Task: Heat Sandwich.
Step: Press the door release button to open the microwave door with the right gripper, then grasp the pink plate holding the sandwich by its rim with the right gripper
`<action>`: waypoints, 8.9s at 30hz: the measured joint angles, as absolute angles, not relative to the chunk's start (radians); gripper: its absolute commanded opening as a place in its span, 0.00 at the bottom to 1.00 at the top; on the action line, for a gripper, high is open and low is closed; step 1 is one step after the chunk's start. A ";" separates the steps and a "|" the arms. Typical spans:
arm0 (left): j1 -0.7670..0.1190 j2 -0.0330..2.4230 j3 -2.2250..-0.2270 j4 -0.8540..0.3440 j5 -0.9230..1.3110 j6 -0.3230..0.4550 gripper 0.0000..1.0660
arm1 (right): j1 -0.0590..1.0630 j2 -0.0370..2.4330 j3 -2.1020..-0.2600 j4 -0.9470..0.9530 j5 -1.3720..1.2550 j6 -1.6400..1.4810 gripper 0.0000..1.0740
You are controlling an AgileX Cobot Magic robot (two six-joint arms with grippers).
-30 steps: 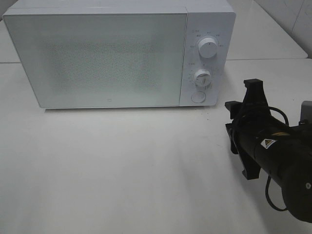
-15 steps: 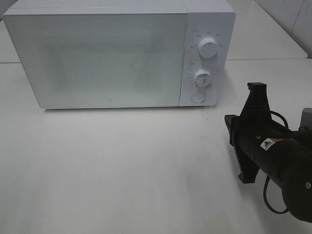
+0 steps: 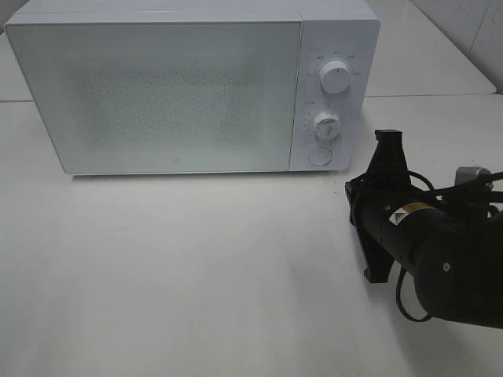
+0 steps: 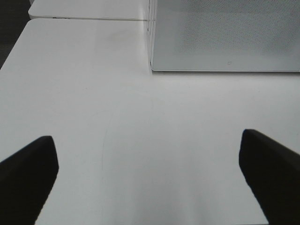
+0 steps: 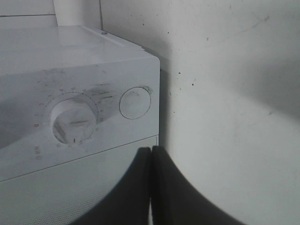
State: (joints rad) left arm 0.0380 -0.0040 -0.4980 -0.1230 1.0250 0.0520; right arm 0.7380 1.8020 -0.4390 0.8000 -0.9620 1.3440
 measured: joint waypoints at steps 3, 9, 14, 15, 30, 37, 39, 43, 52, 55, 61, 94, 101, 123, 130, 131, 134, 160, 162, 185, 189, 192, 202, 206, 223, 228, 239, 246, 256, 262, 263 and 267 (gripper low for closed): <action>0.038 -0.004 -0.498 -0.123 1.025 0.052 0.97 | 0.738 1.827 -0.462 0.799 -0.962 1.348 0.00; 0.038 -0.004 -0.498 -0.123 1.025 0.052 0.97 | 0.681 1.910 -0.554 0.717 -0.958 1.371 0.00; 0.038 -0.004 -0.498 -0.123 1.025 0.052 0.97 | 0.635 1.949 -0.616 0.660 -0.958 1.386 0.00; 0.038 -0.004 -0.498 -0.123 1.025 0.052 0.97 | 0.627 1.958 -0.625 0.651 -0.958 1.389 0.00; 0.038 -0.004 -0.498 -0.123 1.025 0.052 0.97 | 0.575 2.073 -0.762 0.598 -0.910 1.398 0.00; 0.038 -0.004 -0.498 -0.123 1.025 0.052 0.97 | 0.564 2.120 -0.813 0.601 -0.910 1.407 0.00; 0.038 -0.004 -0.498 -0.123 1.025 0.052 0.97 | 0.556 2.131 -0.824 0.608 -0.913 1.406 0.00; 0.038 -0.004 -0.498 -0.123 1.025 0.052 0.97 | 0.553 2.141 -0.829 0.614 -0.933 1.397 0.00; 0.038 -0.004 -0.498 -0.123 1.025 0.052 0.97 | 0.553 2.143 -0.839 0.631 -0.955 1.396 0.00; 0.038 -0.004 -0.498 -0.123 1.025 0.052 0.97 | 0.553 2.148 -0.844 0.639 -0.952 1.396 0.00; 0.038 -0.004 -0.498 -0.123 1.025 0.052 0.97 | 0.556 2.164 -0.869 0.662 -0.958 1.388 0.00; 0.038 -0.004 -0.498 -0.123 1.025 0.052 0.97 | 0.530 2.165 -0.928 0.688 -0.830 1.337 0.01; 0.038 -0.004 -0.498 -0.123 1.025 0.052 0.97 | 0.525 2.165 -0.931 0.677 -0.807 1.344 0.00; 0.038 -0.004 -0.498 -0.123 1.025 0.052 0.97 | 0.501 2.077 -0.866 0.582 -0.738 1.390 0.00; 0.038 -0.004 -0.498 -0.123 1.025 0.052 0.97 | 0.513 1.998 -0.792 0.506 -0.786 1.422 0.01; 0.038 -0.004 -0.498 -0.123 1.025 0.052 0.97 | 0.513 1.976 -0.770 0.503 -0.786 1.422 0.01; 0.038 -0.004 -0.498 -0.123 1.025 0.052 0.97 | 0.513 1.951 -0.744 0.501 -0.780 1.420 0.01; 0.038 -0.004 -0.498 -0.123 1.025 0.052 0.97 | 0.513 1.549 -0.592 0.461 -0.195 0.890 0.04; 0.038 -0.004 -0.498 -0.123 1.025 0.052 0.97 | 0.513 1.519 -0.592 0.460 -0.107 0.742 0.05; 0.038 -0.004 -0.498 -0.123 1.025 0.052 0.97 | 0.513 1.376 -0.653 0.346 0.418 -0.127 0.11; 0.038 -0.004 -0.498 -0.123 1.025 0.052 0.97 | 0.513 1.376 -0.712 0.215 0.530 -0.131 0.11; 0.038 -0.004 -0.498 -0.123 1.025 0.052 0.97 | 0.513 1.376 -0.739 0.154 0.576 -0.132 0.12; 0.038 -0.004 -0.498 -0.123 1.025 0.052 0.97 | 0.513 1.376 -0.827 0.000 0.719 -0.432 0.12; 0.038 -0.004 -0.498 -0.123 1.025 0.052 0.97 | 0.513 1.376 -0.835 0.000 0.739 -0.624 0.13; 0.038 -0.004 -0.498 -0.123 1.025 0.052 0.97 | 0.513 1.376 -0.835 -0.017 0.758 -1.210 0.46; 0.038 -0.004 -0.498 -0.123 1.025 0.052 0.97 | 0.513 1.376 -0.835 -0.020 0.758 -1.203 0.76; 0.038 -0.004 -0.498 -0.123 1.025 0.052 0.97 | 0.513 1.376 -0.835 -0.022 0.724 -1.120 0.88; 0.038 -0.004 -0.498 -0.123 1.025 0.052 0.97 | 0.521 1.395 -0.862 -0.032 0.705 -1.121 0.87; 0.038 -0.004 -0.498 -0.123 1.025 0.052 0.97 | 0.599 1.544 -1.022 -0.102 0.675 -1.122 0.85; 0.038 -0.004 -0.498 -0.123 1.025 0.052 0.97 | 0.630 1.621 -1.111 -0.103 0.654 -1.130 0.84; 0.038 -0.004 -0.498 -0.123 1.025 0.052 0.97 | 0.637 1.640 -1.126 -0.103 0.650 -1.132 0.84; 0.038 -0.004 -0.498 -0.123 1.025 0.052 0.97 | 0.658 1.709 -1.200 -0.103 0.634 -1.142 0.83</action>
State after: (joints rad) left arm 0.0380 -0.0040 -0.4980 -0.1230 1.0250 0.0520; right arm 0.6580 1.7090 -1.2000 -0.1030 0.6340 -1.1420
